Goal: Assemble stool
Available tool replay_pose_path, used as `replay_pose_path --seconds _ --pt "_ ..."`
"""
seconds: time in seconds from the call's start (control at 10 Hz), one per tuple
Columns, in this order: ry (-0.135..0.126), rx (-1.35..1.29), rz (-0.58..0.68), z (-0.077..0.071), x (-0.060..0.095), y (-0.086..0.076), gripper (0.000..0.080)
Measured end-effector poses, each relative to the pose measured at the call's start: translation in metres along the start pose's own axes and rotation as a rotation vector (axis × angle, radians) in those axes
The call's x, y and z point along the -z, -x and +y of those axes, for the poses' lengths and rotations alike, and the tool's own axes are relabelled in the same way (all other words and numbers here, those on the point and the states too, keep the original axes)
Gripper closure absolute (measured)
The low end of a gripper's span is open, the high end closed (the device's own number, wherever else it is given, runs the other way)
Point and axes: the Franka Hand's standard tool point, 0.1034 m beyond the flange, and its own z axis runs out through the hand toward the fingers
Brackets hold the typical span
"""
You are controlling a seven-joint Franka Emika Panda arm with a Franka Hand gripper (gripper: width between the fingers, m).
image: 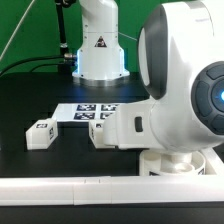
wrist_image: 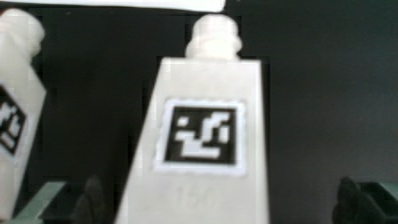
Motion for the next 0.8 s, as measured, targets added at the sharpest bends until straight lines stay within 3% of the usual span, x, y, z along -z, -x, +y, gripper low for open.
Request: replay_pose_path --seconds 0.2,0.3,0.4,0.5,0.6,0.8 --pt "0.005 0.004 -0.019 -0.0011 -0.0031 0.0028 0.0151" --pt "0.005 0.004 -0.019 -0.001 -0.0031 0.0028 0.0286" --pt "0.005 0.004 -0.019 -0.001 -0.0031 0.0028 0.0286" --pt "0.005 0.004 -0.019 -0.001 -0.0031 0.0029 0.0425" --pt "0.005 0.004 -0.02 -0.001 -0.0031 0.0029 0.0464" --pt "0.005 0.004 -0.02 -0.001 -0.0031 0.0029 0.0464"
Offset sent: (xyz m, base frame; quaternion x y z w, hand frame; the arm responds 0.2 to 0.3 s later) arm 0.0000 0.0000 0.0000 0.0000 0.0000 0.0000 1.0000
